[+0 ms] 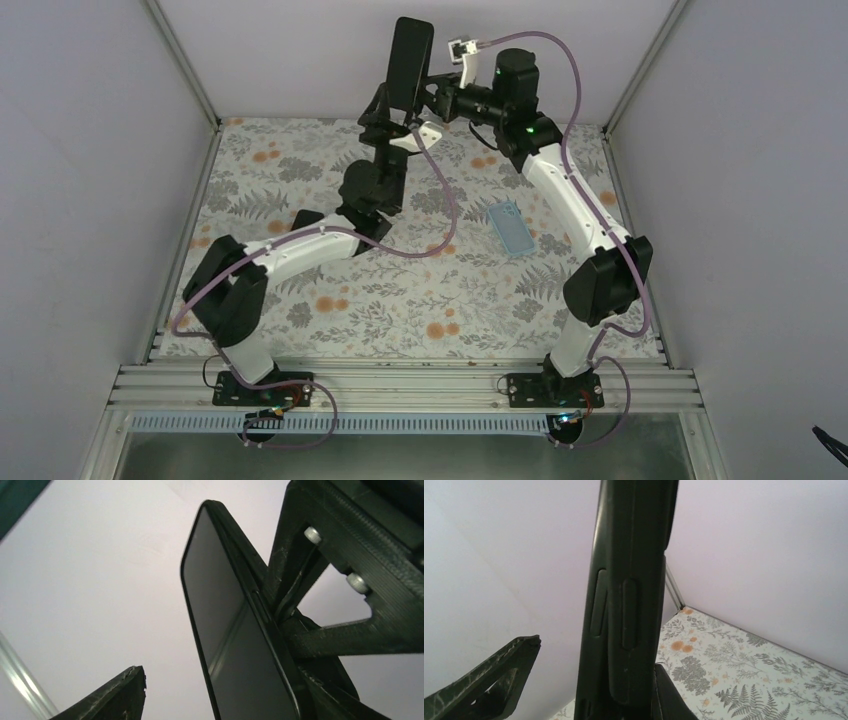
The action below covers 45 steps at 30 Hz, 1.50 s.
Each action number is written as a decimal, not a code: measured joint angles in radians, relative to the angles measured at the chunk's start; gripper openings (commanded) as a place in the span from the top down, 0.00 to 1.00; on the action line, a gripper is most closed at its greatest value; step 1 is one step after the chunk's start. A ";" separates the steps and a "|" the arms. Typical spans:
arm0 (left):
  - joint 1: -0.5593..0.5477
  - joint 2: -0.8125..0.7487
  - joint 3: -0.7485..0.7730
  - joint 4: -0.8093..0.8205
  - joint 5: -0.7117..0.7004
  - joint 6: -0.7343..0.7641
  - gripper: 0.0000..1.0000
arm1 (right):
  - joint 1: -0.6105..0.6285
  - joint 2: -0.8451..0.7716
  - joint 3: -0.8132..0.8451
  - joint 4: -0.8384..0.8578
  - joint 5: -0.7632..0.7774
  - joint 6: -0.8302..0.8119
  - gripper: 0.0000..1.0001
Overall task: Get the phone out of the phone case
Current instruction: Remove the phone case from the phone.
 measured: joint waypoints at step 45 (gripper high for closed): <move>-0.019 0.076 0.017 0.140 -0.053 0.142 0.98 | 0.045 -0.015 0.016 -0.071 0.180 -0.079 0.97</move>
